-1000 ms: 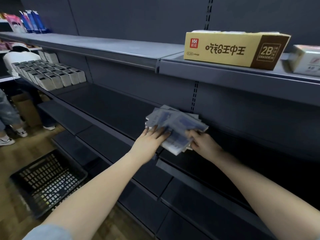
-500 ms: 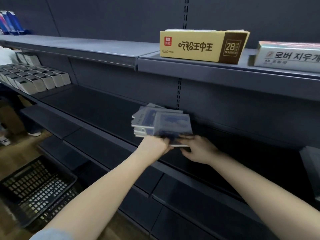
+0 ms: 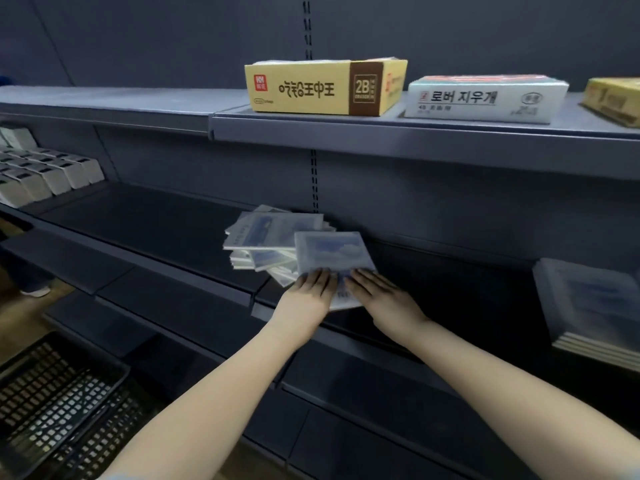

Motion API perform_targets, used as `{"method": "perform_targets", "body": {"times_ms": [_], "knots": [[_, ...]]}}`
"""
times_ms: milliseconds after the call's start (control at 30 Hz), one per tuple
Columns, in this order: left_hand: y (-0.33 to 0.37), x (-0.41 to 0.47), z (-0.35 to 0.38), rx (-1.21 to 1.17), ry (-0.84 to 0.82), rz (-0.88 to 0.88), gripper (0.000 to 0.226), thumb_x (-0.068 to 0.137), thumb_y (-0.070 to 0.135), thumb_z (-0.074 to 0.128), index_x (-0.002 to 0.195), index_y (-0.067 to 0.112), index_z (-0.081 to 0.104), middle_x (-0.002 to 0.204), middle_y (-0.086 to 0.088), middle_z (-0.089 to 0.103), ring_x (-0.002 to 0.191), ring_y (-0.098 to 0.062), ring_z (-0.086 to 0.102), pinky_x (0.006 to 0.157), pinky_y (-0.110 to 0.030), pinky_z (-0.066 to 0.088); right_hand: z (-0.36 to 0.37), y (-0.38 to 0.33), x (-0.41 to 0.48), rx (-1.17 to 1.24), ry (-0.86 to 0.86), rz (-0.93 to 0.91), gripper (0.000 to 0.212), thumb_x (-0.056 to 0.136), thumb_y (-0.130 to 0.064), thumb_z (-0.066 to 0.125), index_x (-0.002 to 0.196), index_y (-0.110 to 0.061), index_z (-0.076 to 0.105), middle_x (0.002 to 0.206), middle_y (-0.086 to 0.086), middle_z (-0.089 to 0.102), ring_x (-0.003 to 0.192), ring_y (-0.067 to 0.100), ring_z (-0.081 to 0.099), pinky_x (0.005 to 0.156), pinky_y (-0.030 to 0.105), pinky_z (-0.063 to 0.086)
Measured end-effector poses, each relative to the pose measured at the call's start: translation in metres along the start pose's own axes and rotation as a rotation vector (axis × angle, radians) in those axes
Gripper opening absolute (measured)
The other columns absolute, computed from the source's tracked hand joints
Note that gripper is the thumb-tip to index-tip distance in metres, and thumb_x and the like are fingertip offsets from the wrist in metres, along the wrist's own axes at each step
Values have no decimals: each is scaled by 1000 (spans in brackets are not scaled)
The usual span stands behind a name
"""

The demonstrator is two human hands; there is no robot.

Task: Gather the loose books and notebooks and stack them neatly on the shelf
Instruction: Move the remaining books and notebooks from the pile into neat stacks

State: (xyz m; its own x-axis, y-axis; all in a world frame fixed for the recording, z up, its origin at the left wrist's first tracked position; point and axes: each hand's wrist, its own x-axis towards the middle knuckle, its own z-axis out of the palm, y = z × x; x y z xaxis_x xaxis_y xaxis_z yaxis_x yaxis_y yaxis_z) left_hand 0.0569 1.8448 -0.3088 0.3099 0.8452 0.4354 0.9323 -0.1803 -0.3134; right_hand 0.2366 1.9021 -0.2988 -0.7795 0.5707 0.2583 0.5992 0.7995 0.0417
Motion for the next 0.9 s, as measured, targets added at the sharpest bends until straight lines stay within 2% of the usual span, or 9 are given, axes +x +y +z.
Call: {"method": "perform_targets", "body": {"times_ms": [67, 133, 233, 300, 400, 467, 567, 700, 900], "knots": [[17, 12, -7, 4, 24, 13, 40, 71, 7, 47, 102, 0, 71, 105, -18, 70, 93, -28, 69, 78, -36, 56, -2, 12, -15, 15, 14, 17, 70, 63, 22, 52, 130, 3, 51, 134, 26, 50, 120, 43, 52, 103, 47, 24], [36, 23, -9, -21, 40, 21, 41, 74, 7, 41, 100, 0, 72, 104, -17, 70, 91, -28, 70, 77, -36, 56, -11, 25, -34, 5, 33, 55, 59, 72, 11, 37, 127, 2, 55, 129, 25, 55, 115, 41, 56, 100, 44, 30], [72, 41, -12, -103, 32, 48, 35, 66, 2, 64, 101, -1, 70, 103, -18, 70, 93, -30, 69, 80, -39, 56, -21, 48, -71, -34, 53, 119, 62, 85, 3, 25, 146, -9, 27, 153, 17, 24, 141, 32, 25, 113, 32, 7], [97, 53, -13, -166, 8, 68, 51, 55, -2, 80, 105, -3, 68, 104, -19, 69, 96, -32, 67, 84, -41, 54, -25, 67, -96, -95, -11, 137, 61, 90, -2, 26, 149, -13, 16, 157, 13, 11, 145, 28, 12, 115, 28, 1], [138, 74, -19, -213, 7, 153, 61, 49, -3, 85, 107, -5, 67, 105, -19, 68, 98, -32, 66, 87, -43, 53, -40, 86, -135, -148, 12, 231, 64, 81, -12, 16, 139, -4, 43, 144, 22, 39, 132, 38, 41, 110, 40, 21], [168, 89, -21, -231, 8, 221, 63, 49, -3, 85, 109, -4, 66, 106, -19, 67, 100, -33, 65, 90, -43, 52, -45, 102, -164, -136, 59, 315, 62, 73, -7, 22, 118, -2, 64, 119, 22, 63, 107, 36, 63, 92, 43, 45], [212, 107, -27, -257, -6, 280, 72, 53, 0, 85, 120, -3, 60, 118, -18, 62, 111, -34, 60, 97, -40, 47, -59, 116, -208, -182, 12, 383, 55, 71, -4, 28, 106, -4, 71, 106, 16, 70, 94, 30, 69, 79, 39, 54], [267, 121, -32, -238, -104, 404, 67, 90, 5, 54, 147, 1, 18, 153, -17, 22, 142, -33, 17, 117, -37, 16, -71, 125, -261, -250, 20, 498, 57, 68, -4, 26, 102, -7, 72, 104, 12, 71, 91, 26, 70, 73, 32, 57], [317, 130, -30, -240, -174, 499, 59, 98, 6, 35, 149, 3, 5, 156, -19, 9, 144, -33, 9, 117, -36, 7, -66, 136, -313, -172, -66, 676, 43, 73, -9, 41, 102, -10, 72, 109, 11, 70, 96, 26, 69, 75, 34, 57]]}}
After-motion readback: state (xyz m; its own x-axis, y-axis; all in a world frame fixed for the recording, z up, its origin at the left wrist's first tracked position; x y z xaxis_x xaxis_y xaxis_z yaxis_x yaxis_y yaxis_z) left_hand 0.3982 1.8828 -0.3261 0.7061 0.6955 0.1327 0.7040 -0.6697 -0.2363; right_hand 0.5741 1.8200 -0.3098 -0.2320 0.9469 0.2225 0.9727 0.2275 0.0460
